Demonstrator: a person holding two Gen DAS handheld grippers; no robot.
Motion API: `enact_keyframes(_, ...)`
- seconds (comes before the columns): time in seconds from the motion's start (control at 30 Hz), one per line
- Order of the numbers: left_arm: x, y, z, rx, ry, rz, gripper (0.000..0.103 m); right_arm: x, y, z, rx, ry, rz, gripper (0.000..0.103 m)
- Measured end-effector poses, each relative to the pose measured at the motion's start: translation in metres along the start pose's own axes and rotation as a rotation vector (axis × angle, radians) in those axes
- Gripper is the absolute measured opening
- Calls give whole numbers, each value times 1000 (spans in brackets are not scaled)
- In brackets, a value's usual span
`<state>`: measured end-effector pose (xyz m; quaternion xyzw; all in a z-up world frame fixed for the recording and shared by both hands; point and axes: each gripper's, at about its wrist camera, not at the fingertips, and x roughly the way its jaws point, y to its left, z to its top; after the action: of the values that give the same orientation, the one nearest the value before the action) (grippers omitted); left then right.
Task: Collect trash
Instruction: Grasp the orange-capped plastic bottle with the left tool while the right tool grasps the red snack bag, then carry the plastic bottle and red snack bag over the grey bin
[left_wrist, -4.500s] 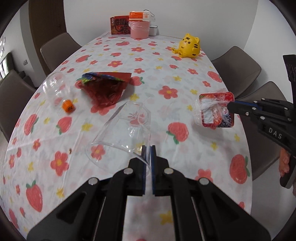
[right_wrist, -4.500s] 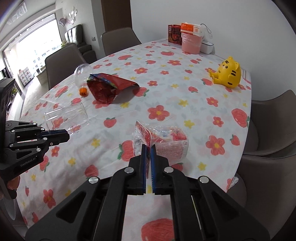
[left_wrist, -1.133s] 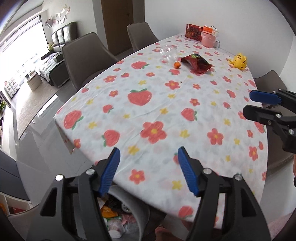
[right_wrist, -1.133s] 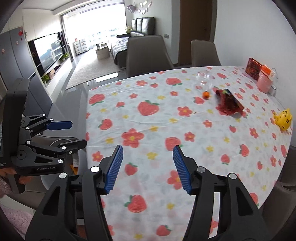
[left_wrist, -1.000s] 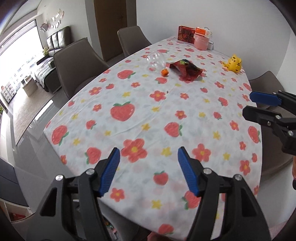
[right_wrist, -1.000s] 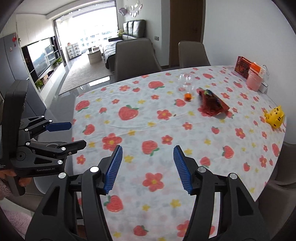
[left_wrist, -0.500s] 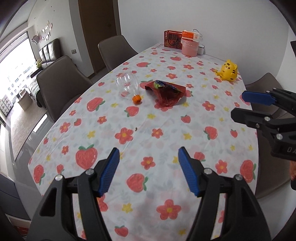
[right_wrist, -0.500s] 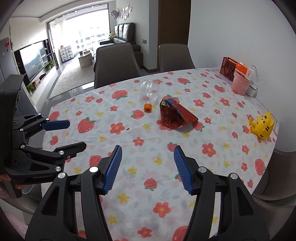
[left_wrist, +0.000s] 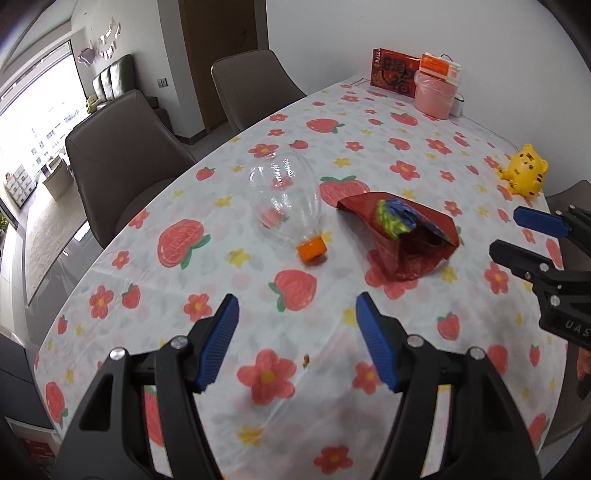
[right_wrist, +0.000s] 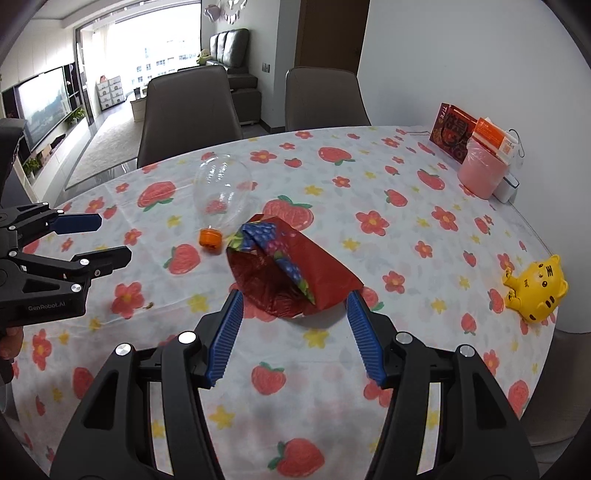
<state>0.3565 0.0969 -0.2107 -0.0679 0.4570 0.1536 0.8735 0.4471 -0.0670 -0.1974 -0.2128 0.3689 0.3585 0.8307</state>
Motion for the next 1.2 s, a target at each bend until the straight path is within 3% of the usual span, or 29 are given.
enact_keyframes(0.23,72,-4,21,-39,46,6,66,61,-7,8,-73,28,-21,56)
enact_keyframes(0.5,120,-4,32,-125,72,50,66,95,-7,11,-122,27,0,55)
enact_keyframes(0.63,129,-1,37,-178,65,81,65,100,-3,12,-138,13,5,40)
enact_keyframes(0.7,130,3,38,-206,62,73,55,101,-1,12,-144,11,20,24)
enact_keyframes(0.77,133,7,36,-225,77,55,36,100,2,11,-156,7,20,21)
enact_keyframes(0.8,132,8,36,-225,72,62,33,99,3,11,-162,6,22,20)
enact_keyframes(1.2,97,15,23,-201,36,34,32,72,9,10,-130,-10,54,10)
